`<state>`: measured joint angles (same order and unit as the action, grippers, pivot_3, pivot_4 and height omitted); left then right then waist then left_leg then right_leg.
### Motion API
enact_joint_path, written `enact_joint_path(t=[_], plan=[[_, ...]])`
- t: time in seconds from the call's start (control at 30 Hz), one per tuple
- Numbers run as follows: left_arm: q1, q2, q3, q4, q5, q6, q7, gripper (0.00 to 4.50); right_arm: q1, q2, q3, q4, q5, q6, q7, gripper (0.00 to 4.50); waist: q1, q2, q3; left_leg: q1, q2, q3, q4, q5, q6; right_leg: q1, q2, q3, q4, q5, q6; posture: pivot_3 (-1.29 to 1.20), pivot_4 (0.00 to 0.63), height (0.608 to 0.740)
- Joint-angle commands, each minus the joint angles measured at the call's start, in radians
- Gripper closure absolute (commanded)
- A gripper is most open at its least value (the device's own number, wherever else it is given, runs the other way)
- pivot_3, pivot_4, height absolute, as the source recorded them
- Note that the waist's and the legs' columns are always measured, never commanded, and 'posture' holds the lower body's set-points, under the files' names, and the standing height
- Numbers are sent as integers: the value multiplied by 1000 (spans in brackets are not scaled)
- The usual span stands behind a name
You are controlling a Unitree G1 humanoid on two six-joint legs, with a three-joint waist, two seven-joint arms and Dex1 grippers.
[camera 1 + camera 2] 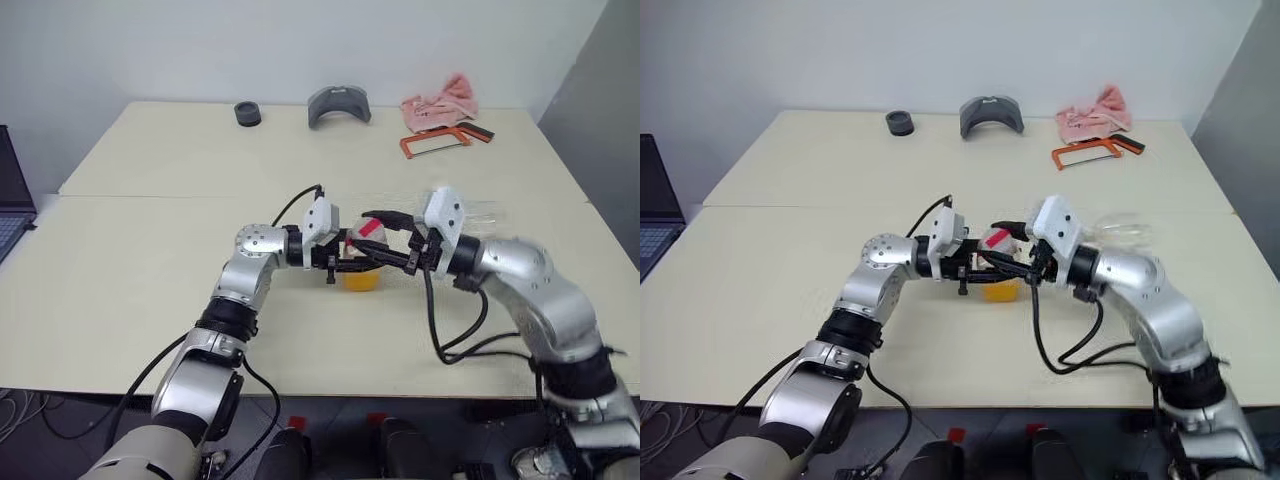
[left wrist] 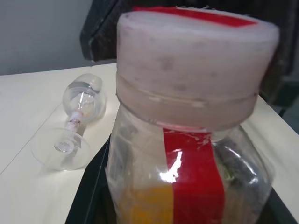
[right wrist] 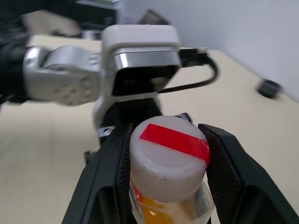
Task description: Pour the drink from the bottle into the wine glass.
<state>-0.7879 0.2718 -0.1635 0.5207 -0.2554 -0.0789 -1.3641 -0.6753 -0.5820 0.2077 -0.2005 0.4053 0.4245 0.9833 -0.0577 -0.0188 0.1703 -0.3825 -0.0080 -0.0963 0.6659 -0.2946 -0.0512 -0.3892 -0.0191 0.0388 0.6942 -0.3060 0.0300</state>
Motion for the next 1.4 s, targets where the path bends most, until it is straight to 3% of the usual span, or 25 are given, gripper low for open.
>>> enact_joint_path(t=[0.03,0.13,0.3,0.57,0.8,1.17,1.4], plan=[[-4,-16,-35,-38,1,-5,-33,2804,-79,-11,-8,38,63,46,120,2638,1,0,0,0,1,-1,0,0,0,0,0,0,0,0,0,0,150,740],[-3,-27,-26,-43,0,-1,-11,2806,-63,12,-44,29,66,63,73,2638,2,0,0,-1,2,-2,0,1,-2,0,-2,-1,-1,0,0,0,150,740],[14,-32,-17,-58,-3,8,13,2809,59,64,-155,-112,42,62,-138,905,8,0,0,-3,1,-2,0,1,-3,-1,-4,-1,-2,0,0,0,150,740],[20,-37,-13,-63,-4,16,26,2810,195,94,-152,-318,2,112,-329,899,11,0,0,-3,1,-2,1,1,-2,-1,-3,0,-1,0,0,0,150,740],[-2,-47,-7,-34,-2,10,27,2810,238,91,-116,-431,33,147,-333,899,11,0,0,-2,1,-2,1,1,-2,-1,-3,0,0,0,0,0,150,740],[-6,-54,-3,-20,-2,2,32,2810,273,129,-45,-386,-176,70,-485,899,10,0,0,-2,1,-2,1,1,-2,0,-3,0,0,0,0,0,150,740],[-6,-52,-3,-17,1,0,32,2810,329,128,-75,-399,-187,71,-499,899,10,0,0,-2,1,-2,1,1,-2,0,-3,0,0,0,0,0,150,740]])
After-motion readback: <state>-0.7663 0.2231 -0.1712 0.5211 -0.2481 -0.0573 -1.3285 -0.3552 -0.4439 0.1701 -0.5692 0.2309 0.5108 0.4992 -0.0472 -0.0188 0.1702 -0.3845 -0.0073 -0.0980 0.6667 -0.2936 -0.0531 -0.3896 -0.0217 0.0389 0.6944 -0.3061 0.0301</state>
